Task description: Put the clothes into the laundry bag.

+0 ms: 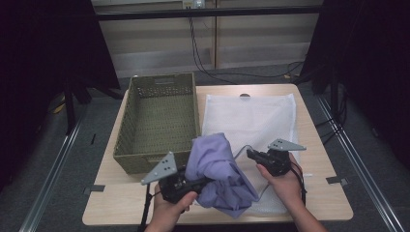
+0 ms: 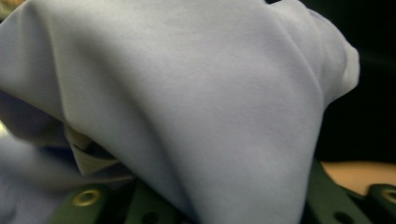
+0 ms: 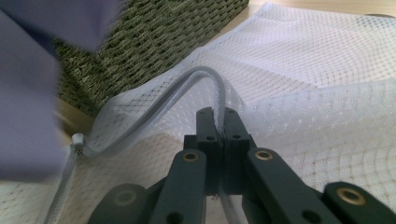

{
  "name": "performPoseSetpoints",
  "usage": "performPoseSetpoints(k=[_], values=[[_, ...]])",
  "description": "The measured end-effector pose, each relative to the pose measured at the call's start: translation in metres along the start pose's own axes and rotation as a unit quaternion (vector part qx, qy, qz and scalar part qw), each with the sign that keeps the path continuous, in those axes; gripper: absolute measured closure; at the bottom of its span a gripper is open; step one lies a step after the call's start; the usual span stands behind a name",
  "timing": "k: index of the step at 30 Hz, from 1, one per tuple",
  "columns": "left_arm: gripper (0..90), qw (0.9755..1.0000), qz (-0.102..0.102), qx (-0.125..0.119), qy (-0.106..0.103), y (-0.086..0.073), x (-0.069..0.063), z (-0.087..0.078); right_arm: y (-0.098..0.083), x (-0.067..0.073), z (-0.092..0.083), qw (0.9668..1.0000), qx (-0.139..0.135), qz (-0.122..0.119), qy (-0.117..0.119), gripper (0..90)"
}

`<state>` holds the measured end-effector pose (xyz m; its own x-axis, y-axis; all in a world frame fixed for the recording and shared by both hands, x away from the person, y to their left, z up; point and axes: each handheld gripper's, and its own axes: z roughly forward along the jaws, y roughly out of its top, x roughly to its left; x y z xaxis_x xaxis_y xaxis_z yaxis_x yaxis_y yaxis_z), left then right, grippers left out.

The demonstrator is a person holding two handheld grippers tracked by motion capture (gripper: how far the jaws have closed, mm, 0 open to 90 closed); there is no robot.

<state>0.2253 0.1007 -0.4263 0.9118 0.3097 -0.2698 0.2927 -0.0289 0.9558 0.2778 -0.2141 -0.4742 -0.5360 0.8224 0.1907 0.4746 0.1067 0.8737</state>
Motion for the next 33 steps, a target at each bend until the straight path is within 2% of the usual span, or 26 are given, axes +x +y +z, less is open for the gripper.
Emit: performPoseSetpoints(k=[1, 2, 3, 4, 5, 6, 7, 8, 9, 10, 12, 13, 15, 16, 17, 18, 19, 20, 21, 23, 25, 27, 28, 30, 32, 33], values=[[64.1, 0.9998, 0.007, 0.017, 0.006, -0.009, 0.002, 0.004, 0.001, 0.001, 0.000, 1.0000, 0.001, -0.001, 0.003, 89.0], [61.8, 0.9991, 0.002, 0.038, 0.019, -0.024, 0.005, 0.010, 0.001, 0.001, 0.000, 1.0000, 0.003, -0.001, 0.005, 89.0], [56.2, 0.9986, -0.008, 0.047, 0.023, -0.033, 0.007, 0.013, 0.002, 0.002, 0.000, 0.9999, 0.003, -0.003, 0.011, 89.0], [51.1, 0.9974, -0.008, 0.067, 0.026, -0.041, 0.011, 0.017, 0.002, 0.003, -0.001, 0.9999, 0.004, -0.003, 0.010, 88.9], [45.1, 0.9969, -0.004, 0.073, 0.029, -0.047, 0.012, 0.019, 0.002, 0.004, -0.001, 0.9999, 0.006, -0.006, 0.010, 88.9], [38.2, 0.9955, -0.005, 0.083, 0.046, -0.053, 0.016, 0.023, 0.002, 0.005, -0.001, 0.9999, 0.006, -0.009, 0.008, 88.9], [28.2, 0.9958, -0.015, 0.078, 0.046, -0.054, 0.017, 0.024, 0.002, 0.005, -0.001, 0.9999, 0.009, -0.011, 0.008, 88.9], [23.3, 0.9960, -0.019, 0.071, 0.051, -0.053, 0.018, 0.024, 0.002, 0.006, -0.001, 0.9998, 0.011, -0.010, 0.009, 88.8], [20.2, 0.9952, -0.016, 0.072, 0.064, -0.050, 0.017, 0.024, 0.002, 0.006, -0.001, 0.9998, 0.014, -0.010, 0.011, 88.8], [17.0, 0.9951, -0.015, 0.069, 0.069, -0.048, 0.017, 0.024, 0.002, 0.007, -0.001, 0.9997, 0.018, -0.011, 0.013, 88.8], [13.2, 0.9946, -0.018, 0.071, 0.074, -0.044, 0.017, 0.027, 0.001, 0.008, 0.000, 0.9995, 0.024, -0.010, 0.019, 88.7], [12.6, 0.9936, -0.017, 0.081, 0.076, -0.044, 0.018, 0.029, 0.001, 0.009, 0.001, 0.9993, 0.028, -0.013, 0.020, 88.5], [14.9, 0.9900, -0.030, 0.104, 0.091, -0.049, 0.021, 0.038, 0.001, 0.011, 0.001, 0.9992, 0.034, -0.010, 0.020, 88.2], [22.7, 0.9865, -0.038, 0.126, 0.097, -0.053, 0.023, 0.043, 0.002, 0.012, 0.001, 0.9991, 0.035, -0.007, 0.021, 88.1], [31.6, 0.9851, -0.038, 0.137, 0.097, -0.056, 0.024, 0.046, 0.002, 0.012, 0.001, 0.9990, 0.037, -0.004, 0.023, 87.9], [40.9, 0.9831, -0.018, 0.154, 0.098, -0.058, 0.024, 0.048, 0.002, 0.011, 0.000, 0.9990, 0.037, -0.002, 0.024, 87.7], [51.2, 0.9794, 0.000, 0.169, 0.110, -0.060, 0.022, 0.051, 0.002, 0.011, 0.000, 0.9989, 0.038, 0.000, 0.030, 87.6], [59.1, 0.9766, 0.009, 0.180, 0.118, -0.059, 0.022, 0.052, 0.002, 0.011, 0.000, 0.9988, 0.041, 0.000, 0.028, 87.6], [67.7, 0.9760, 0.010, 0.181, 0.121, -0.057, 0.021, 0.052, 0.002, 0.010, 0.000, 0.9988, 0.041, 0.001, 0.027, 87.5], [73.8, 0.9767, 0.008, 0.173, 0.127, -0.050, 0.019, 0.052, 0.001, 0.009, -0.001, 0.9988, 0.037, 0.004, 0.031, 87.5], [75.1, 0.9833, 0.002, 0.138, 0.119, -0.041, 0.017, 0.047, 0.001, 0.008, -0.002, 0.9992, 0.026, 0.007, 0.031, 87.5], [75.4, 0.9903, 0.000, 0.095, 0.101, -0.029, 0.014, 0.040, 0.001, 0.007, -0.002, 0.9994, 0.020, 0.013, 0.024, 87.5], [75.3, 0.9925, -0.001, 0.078, 0.094, -0.026, 0.012, 0.038, 0.001, 0.006, -0.003, 0.9996, 0.011, 0.013, 0.021, 87.4], [75.1, 0.9974, 0.002, 0.038, 0.062, -0.017, 0.009, 0.033, 0.002, 0.006, -0.004, 0.9996, 0.006, 0.017, 0.020, 87.3], [74.5, 0.9995, 0.012, 0.017, 0.023, -0.009, 0.008, 0.028, 0.002, 0.006, -0.005, 0.9996, 0.005, 0.023, 0.017, 87.3], [74.3, 0.9999, 0.007, 0.007, 0.006, -0.007, 0.008, 0.028, 0.003, 0.005, -0.005, 0.9992, 0.003, 0.032, 0.022, 87.3]])
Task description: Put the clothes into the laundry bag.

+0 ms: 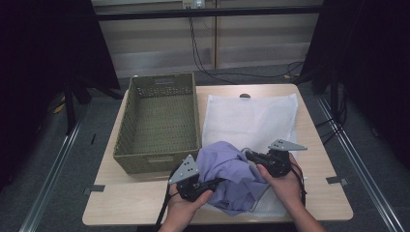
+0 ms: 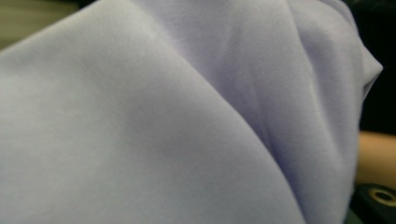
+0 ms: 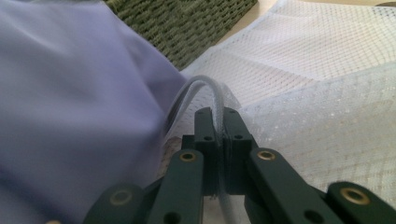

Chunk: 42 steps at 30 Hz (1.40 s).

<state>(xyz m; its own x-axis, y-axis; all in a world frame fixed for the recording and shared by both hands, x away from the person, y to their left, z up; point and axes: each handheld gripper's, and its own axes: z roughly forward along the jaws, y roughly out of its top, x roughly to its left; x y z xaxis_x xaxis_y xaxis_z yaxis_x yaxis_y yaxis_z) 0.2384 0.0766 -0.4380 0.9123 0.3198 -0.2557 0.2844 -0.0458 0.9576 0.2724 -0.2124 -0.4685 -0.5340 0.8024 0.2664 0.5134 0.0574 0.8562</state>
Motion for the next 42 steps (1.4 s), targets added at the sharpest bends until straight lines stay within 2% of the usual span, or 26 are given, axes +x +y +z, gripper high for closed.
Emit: performPoseSetpoints(k=[1, 3, 5, 6, 7, 8, 9, 11, 12, 14, 15, 17, 18, 19, 21, 22, 23, 25, 27, 29, 31, 32, 33, 35, 37, 42], values=[[74.1, 0.9998, -0.007, -0.007, -0.016, 0.001, 0.001, 0.001, 0.000, -0.001, 0.000, 1.0000, -0.001, 0.002, 0.000, 87.3], [73.9, 0.9996, -0.012, 0.004, -0.024, -0.005, 0.002, 0.011, 0.000, -0.002, 0.001, 1.0000, 0.000, 0.002, 0.002, 87.3], [73.6, 0.9987, -0.014, 0.048, -0.013, -0.016, 0.005, 0.026, 0.000, -0.004, 0.002, 1.0000, 0.001, 0.004, 0.008, 87.3], [73.1, 0.9958, -0.015, 0.090, 0.005, -0.024, 0.006, 0.035, 0.000, -0.005, 0.002, 0.9999, -0.001, 0.009, 0.012, 87.3], [72.7, 0.9913, -0.008, 0.128, 0.031, -0.033, 0.007, 0.045, 0.000, -0.006, 0.001, 0.9998, -0.003, 0.014, 0.016, 87.2], [71.9, 0.9852, -0.006, 0.162, 0.055, -0.042, 0.009, 0.053, 0.001, -0.006, 0.000, 0.9995, -0.005, 0.020, 0.023, 87.1], [71.3, 0.9809, -0.012, 0.179, 0.076, -0.049, 0.011, 0.058, 0.001, -0.006, -0.002, 0.9995, -0.008, 0.020, 0.024, 86.9], [70.8, 0.9809, -0.037, 0.167, 0.093, -0.047, 0.012, 0.062, 0.003, -0.002, -0.005, 0.9993, -0.013, 0.015, 0.033, 86.8], [70.8, 0.9816, -0.039, 0.163, 0.093, -0.043, 0.011, 0.063, 0.004, 0.001, -0.007, 0.9989, -0.018, 0.010, 0.041, 86.7], [70.7, 0.9872, -0.032, 0.139, 0.072, -0.032, 0.006, 0.064, 0.006, 0.006, -0.011, 0.9983, -0.028, -0.001, 0.051, 86.6], [70.7, 0.9906, -0.030, 0.123, 0.052, -0.026, 0.002, 0.066, 0.008, 0.008, -0.013, 0.9980, -0.034, -0.004, 0.053, 86.6], [70.6, 0.9913, -0.009, 0.125, 0.040, -0.021, -0.004, 0.069, 0.012, 0.012, -0.019, 0.9967, -0.052, -0.008, 0.062, 86.6], [70.7, 0.9908, 0.000, 0.128, 0.043, -0.021, -0.005, 0.071, 0.014, 0.014, -0.021, 0.9962, -0.058, -0.011, 0.064, 86.6], [70.8, 0.9884, -0.001, 0.141, 0.055, -0.023, -0.003, 0.074, 0.015, 0.016, -0.023, 0.9959, -0.062, -0.011, 0.065, 86.6], [71.0, 0.9812, -0.027, 0.166, 0.095, -0.028, 0.006, 0.080, 0.017, 0.018, -0.025, 0.9953, -0.065, -0.020, 0.068, 86.6], [71.2, 0.9770, -0.044, 0.168, 0.124, -0.029, 0.012, 0.081, 0.017, 0.019, -0.025, 0.9951, -0.065, -0.021, 0.072, 86.6], [71.7, 0.9750, -0.058, 0.156, 0.147, -0.029, 0.015, 0.080, 0.017, 0.020, -0.025, 0.9950, -0.063, -0.025, 0.074, 86.6], [71.6, 0.9737, -0.064, 0.131, 0.175, -0.026, 0.016, 0.078, 0.017, 0.022, -0.025, 0.9949, -0.063, -0.029, 0.074, 86.6], [70.4, 0.9733, -0.046, 0.089, 0.207, -0.020, 0.011, 0.075, 0.018, 0.024, -0.028, 0.9939, -0.069, -0.033, 0.080, 86.6], [66.4, 0.9722, -0.042, 0.082, 0.215, -0.019, 0.009, 0.077, 0.021, 0.026, -0.031, 0.9930, -0.079, -0.034, 0.081, 86.7], [56.5, 0.9739, -0.051, 0.125, 0.182, -0.023, 0.011, 0.083, 0.022, 0.026, -0.031, 0.9939, -0.077, -0.039, 0.070, 86.6], [48.3, 0.9770, -0.048, 0.135, 0.158, -0.025, 0.010, 0.083, 0.021, 0.026, -0.030, 0.9952, -0.069, -0.039, 0.058, 86.7], [40.8, 0.9807, -0.026, 0.126, 0.148, -0.025, 0.004, 0.078, 0.020, 0.025, -0.029, 0.9958, -0.067, -0.037, 0.050, 86.7], [31.3, 0.9831, -0.001, 0.115, 0.142, -0.020, -0.007, 0.066, 0.016, 0.020, -0.028, 0.9967, -0.061, -0.035, 0.040, 86.9], [23.7, 0.9867, -0.012, 0.112, 0.117, -0.014, -0.010, 0.055, 0.014, 0.015, -0.028, 0.9973, -0.060, -0.026, 0.034, 87.0], [13.8, 0.9871, 0.000, 0.090, 0.132, -0.006, -0.013, 0.023, 0.012, 0.009, -0.025, 0.9981, -0.052, -0.021, 0.026, 87.0]])
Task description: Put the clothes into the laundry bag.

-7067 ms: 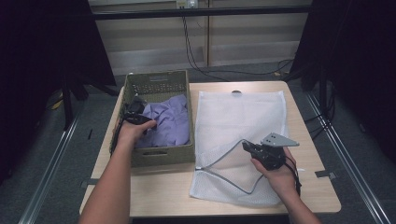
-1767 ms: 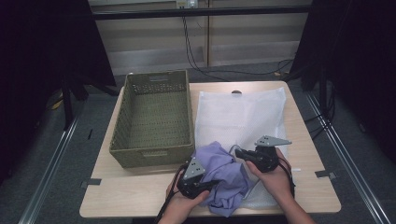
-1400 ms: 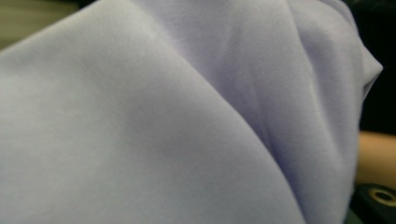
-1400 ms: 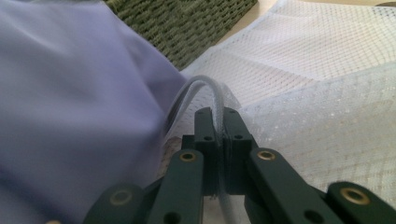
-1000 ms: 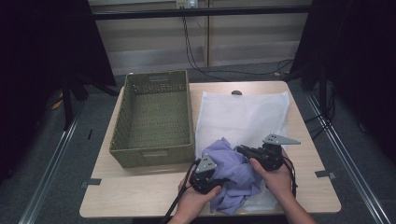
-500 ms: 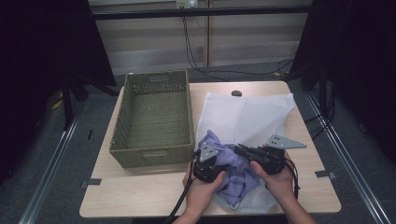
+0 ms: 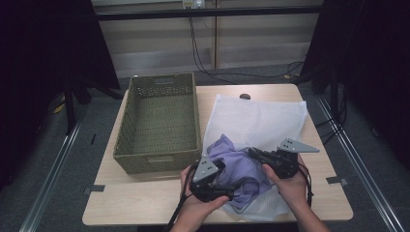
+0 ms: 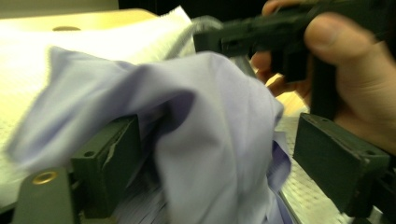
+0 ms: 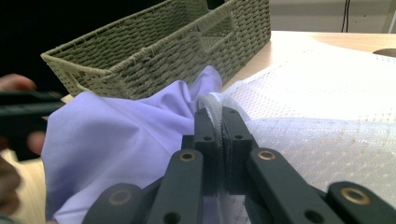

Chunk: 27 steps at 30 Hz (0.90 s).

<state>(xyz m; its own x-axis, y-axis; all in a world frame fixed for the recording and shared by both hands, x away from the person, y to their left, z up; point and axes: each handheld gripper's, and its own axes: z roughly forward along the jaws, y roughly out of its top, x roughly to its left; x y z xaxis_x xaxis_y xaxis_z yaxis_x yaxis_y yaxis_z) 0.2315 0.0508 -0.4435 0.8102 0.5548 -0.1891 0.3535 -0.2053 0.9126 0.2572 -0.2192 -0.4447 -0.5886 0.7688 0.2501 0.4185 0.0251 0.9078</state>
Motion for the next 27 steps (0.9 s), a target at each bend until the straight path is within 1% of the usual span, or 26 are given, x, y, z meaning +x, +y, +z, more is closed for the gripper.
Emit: performPoseSetpoints(k=[1, 2, 3, 4, 5, 7, 8, 9, 10, 11, 12, 13, 14, 15, 16, 17, 18, 19, 20, 21, 22, 23, 24, 25, 26, 27], values=[[13.8, 0.9999, -0.006, -0.011, 0.006, -0.002, 0.004, -0.005, 0.000, 0.000, 0.001, 1.0000, 0.003, 0.000, 0.002, 87.0], [13.7, 0.9998, -0.011, -0.014, 0.007, -0.003, 0.007, -0.006, 0.000, 0.001, 0.001, 1.0000, 0.004, 0.000, 0.002, 86.9], [13.8, 0.9995, -0.023, -0.016, 0.016, -0.004, 0.012, -0.005, -0.001, 0.002, 0.002, 1.0000, 0.005, -0.003, 0.004, 86.9], [13.8, 0.9993, -0.029, -0.015, 0.019, -0.004, 0.015, -0.003, -0.001, 0.003, 0.003, 1.0000, 0.007, 0.000, 0.004, 86.9], [13.9, 0.9991, -0.037, -0.011, 0.021, -0.005, 0.019, 0.001, -0.001, 0.004, 0.004, 0.9999, 0.009, -0.004, 0.004, 86.9], [16.9, 0.9990, -0.045, 0.007, -0.001, -0.007, 0.024, 0.014, -0.001, 0.007, 0.007, 0.9998, 0.013, -0.011, 0.009, 86.9], [21.5, 0.9989, -0.041, 0.021, -0.011, -0.009, 0.025, 0.022, -0.001, 0.009, 0.009, 0.9998, 0.014, -0.011, 0.009, 86.9], [29.6, 0.9984, -0.035, 0.043, -0.012, -0.012, 0.024, 0.031, 0.000, 0.011, 0.010, 0.9997, 0.016, -0.014, 0.009, 86.9], [40.0, 0.9978, -0.035, 0.053, -0.016, -0.014, 0.022, 0.037, 0.000, 0.013, 0.011, 0.9996, 0.016, -0.017, 0.013, 86.9], [49.3, 0.9964, -0.034, 0.071, -0.034, -0.015, 0.020, 0.044, 0.001, 0.013, 0.011, 0.9996, 0.017, -0.018, 0.015, 86.8], [64.2, 0.9956, -0.035, 0.076, -0.041, -0.016, 0.018, 0.047, 0.001, 0.014, 0.011, 0.9995, 0.018, -0.020, 0.018, 86.9], [69.8, 0.9943, -0.032, 0.086, -0.054, -0.015, 0.013, 0.053, 0.002, 0.015, 0.011, 0.9995, 0.017, -0.020, 0.018, 86.9], [77.6, 0.9932, -0.020, 0.095, -0.064, -0.014, 0.007, 0.057, 0.002, 0.015, 0.013, 0.9995, 0.016, -0.021, 0.020, 87.1], [82.0, 0.9925, -0.008, 0.096, -0.076, -0.012, 0.000, 0.062, 0.003, 0.016, 0.014, 0.9995, 0.014, -0.020, 0.018, 87.2], [83.7, 0.9918, 0.006, 0.099, -0.080, -0.011, -0.003, 0.065, 0.003, 0.018, 0.015, 0.9995, 0.012, -0.022, 0.018, 87.4], [84.2, 0.9921, 0.012, 0.101, -0.074, -0.009, -0.007, 0.068, 0.004, 0.019, 0.016, 0.9994, 0.010, -0.024, 0.021, 87.3], [84.7, 0.9929, 0.011, 0.099, -0.065, -0.007, -0.007, 0.071, 0.006, 0.022, 0.016, 0.9993, 0.008, -0.026, 0.024, 87.3], [85.1, 0.9949, -0.005, 0.087, -0.051, -0.005, -0.005, 0.073, 0.007, 0.024, 0.015, 0.9992, 0.007, -0.029, 0.028, 87.3], [85.4, 0.9968, -0.027, 0.070, -0.027, -0.004, 0.000, 0.074, 0.008, 0.026, 0.014, 0.9989, 0.005, -0.033, 0.034, 87.3], [85.4, 0.9968, -0.056, 0.056, -0.006, -0.003, 0.004, 0.075, 0.009, 0.029, 0.013, 0.9987, 0.004, -0.036, 0.037, 87.3], [85.1, 0.9958, -0.079, 0.044, 0.013, -0.003, 0.009, 0.077, 0.010, 0.030, 0.012, 0.9984, 0.004, -0.039, 0.040, 87.3], [84.0, 0.9946, -0.091, 0.039, 0.032, -0.005, 0.012, 0.079, 0.010, 0.030, 0.011, 0.9985, 0.006, -0.039, 0.038, 87.3], [80.8, 0.9946, -0.085, 0.043, 0.041, -0.006, 0.014, 0.081, 0.009, 0.030, 0.010, 0.9984, 0.007, -0.038, 0.040, 87.3], [74.9, 0.9949, -0.081, 0.047, 0.038, -0.008, 0.014, 0.083, 0.008, 0.028, 0.010, 0.9986, 0.010, -0.038, 0.036, 87.3], [68.4, 0.9959, -0.068, 0.053, 0.027, -0.010, 0.012, 0.083, 0.007, 0.027, 0.010, 0.9988, 0.012, -0.036, 0.031, 87.4], [62.5, 0.9973, -0.050, 0.052, 0.015, -0.010, 0.010, 0.080, 0.005, 0.024, 0.010, 0.9990, 0.014, -0.034, 0.025, 87.5]])
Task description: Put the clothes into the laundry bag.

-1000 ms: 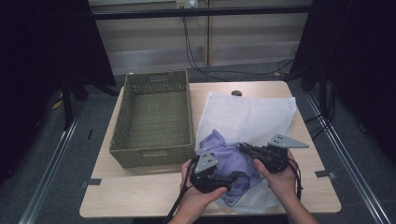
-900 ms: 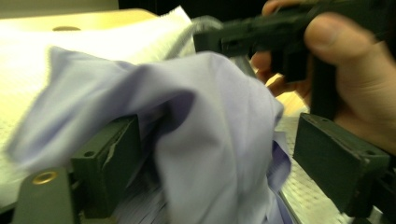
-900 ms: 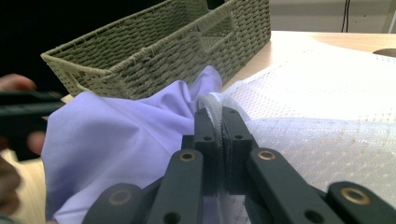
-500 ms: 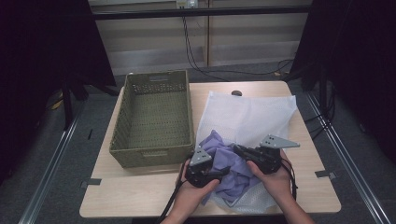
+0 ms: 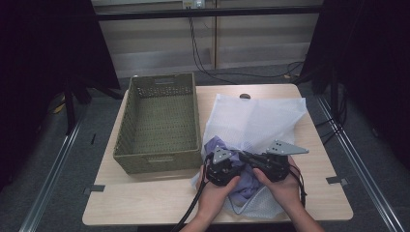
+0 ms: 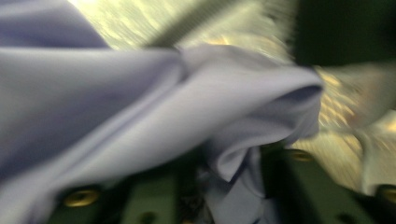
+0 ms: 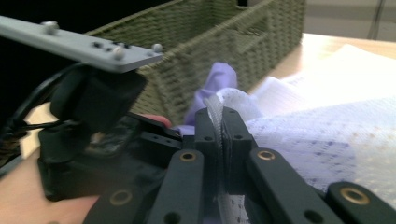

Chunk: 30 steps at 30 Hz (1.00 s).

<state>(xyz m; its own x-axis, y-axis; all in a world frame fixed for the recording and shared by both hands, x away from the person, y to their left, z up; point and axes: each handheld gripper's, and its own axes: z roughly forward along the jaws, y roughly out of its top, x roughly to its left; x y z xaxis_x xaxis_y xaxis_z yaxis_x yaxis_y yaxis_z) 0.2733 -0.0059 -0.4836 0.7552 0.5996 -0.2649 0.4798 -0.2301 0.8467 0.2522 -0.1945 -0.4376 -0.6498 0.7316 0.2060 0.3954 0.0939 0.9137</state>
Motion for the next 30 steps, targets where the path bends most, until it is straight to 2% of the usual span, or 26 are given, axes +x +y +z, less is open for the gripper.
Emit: performPoseSetpoints(k=[1, 3, 4, 6, 8, 9, 11, 13, 15, 16, 17, 19, 21, 22, 23, 24, 26, 28, 30], values=[[57.0, 0.9998, 0.018, 0.000, -0.010, -0.001, -0.002, -0.006, -0.002, -0.003, -0.001, 1.0000, 0.002, 0.001, -0.004, 87.6], [53.6, 0.9984, 0.049, 0.003, -0.028, -0.002, -0.005, -0.019, -0.004, -0.008, -0.002, 0.9999, 0.005, 0.007, -0.009, 87.7], [51.0, 0.9978, 0.059, -0.002, -0.030, -0.003, -0.006, -0.028, -0.005, -0.010, -0.002, 0.9999, 0.004, 0.011, -0.011, 87.7], [46.8, 0.9975, 0.064, -0.016, -0.023, -0.002, -0.002, -0.041, -0.007, -0.013, -0.002, 0.9998, 0.007, 0.010, -0.013, 87.7], [41.8, 0.9974, 0.059, -0.041, 0.002, -0.002, 0.005, -0.054, -0.007, -0.014, -0.002, 0.9997, 0.009, 0.014, -0.015, 87.7], [38.6, 0.9969, 0.052, -0.052, 0.027, -0.002, 0.008, -0.058, -0.007, -0.014, -0.001, 0.9997, 0.009, 0.014, -0.016, 87.7], [33.4, 0.9962, 0.038, -0.055, 0.056, -0.001, 0.015, -0.061, -0.007, -0.013, 0.000, 0.9997, 0.010, 0.015, -0.015, 87.7], [31.7, 0.9964, 0.022, -0.033, 0.075, -0.002, 0.019, -0.054, -0.007, -0.013, 0.001, 0.9997, 0.011, 0.017, -0.014, 87.7], [31.6, 0.9965, 0.019, -0.005, 0.081, -0.004, 0.023, -0.044, -0.008, -0.012, 0.002, 0.9997, 0.012, 0.014, -0.015, 87.8], [31.7, 0.9965, 0.010, 0.010, 0.083, -0.006, 0.025, -0.035, -0.008, -0.011, 0.003, 0.9997, 0.014, 0.015, -0.013, 87.8], [35.8, 0.9967, 0.002, 0.013, 0.080, -0.008, 0.027, -0.030, -0.008, -0.011, 0.004, 0.9997, 0.015, 0.014, -0.011, 87.7], [51.1, 0.9975, -0.014, 0.017, 0.067, -0.009, 0.028, -0.023, -0.009, -0.011, 0.004, 0.9997, 0.017, 0.014, -0.009, 87.7], [69.4, 0.9984, -0.011, 0.025, 0.049, -0.009, 0.025, -0.018, -0.010, -0.013, 0.004, 0.9997, 0.018, 0.011, -0.009, 87.7], [74.7, 0.9988, -0.002, 0.032, 0.037, -0.008, 0.021, -0.017, -0.011, -0.014, 0.004, 0.9997, 0.018, 0.012, -0.008, 87.7], [83.7, 0.9991, -0.001, 0.035, 0.025, -0.008, 0.019, -0.015, -0.012, -0.016, 0.003, 0.9997, 0.019, 0.010, -0.009, 87.7], [85.3, 0.9992, 0.004, 0.040, 0.007, -0.008, 0.015, -0.013, -0.012, -0.016, 0.003, 0.9997, 0.018, 0.013, -0.009, 87.7], [86.4, 0.9984, 0.019, 0.051, -0.015, -0.007, 0.007, -0.010, -0.012, -0.017, 0.002, 0.9997, 0.017, 0.010, -0.012, 87.8], [86.6, 0.9969, 0.030, 0.051, -0.052, -0.005, 0.000, -0.006, -0.011, -0.016, 0.002, 0.9998, 0.016, 0.010, -0.009, 87.8], [86.5, 0.9947, 0.044, 0.052, -0.077, -0.002, -0.009, -0.001, -0.009, -0.015, 0.002, 0.9999, 0.014, 0.003, -0.007, 87.8]])
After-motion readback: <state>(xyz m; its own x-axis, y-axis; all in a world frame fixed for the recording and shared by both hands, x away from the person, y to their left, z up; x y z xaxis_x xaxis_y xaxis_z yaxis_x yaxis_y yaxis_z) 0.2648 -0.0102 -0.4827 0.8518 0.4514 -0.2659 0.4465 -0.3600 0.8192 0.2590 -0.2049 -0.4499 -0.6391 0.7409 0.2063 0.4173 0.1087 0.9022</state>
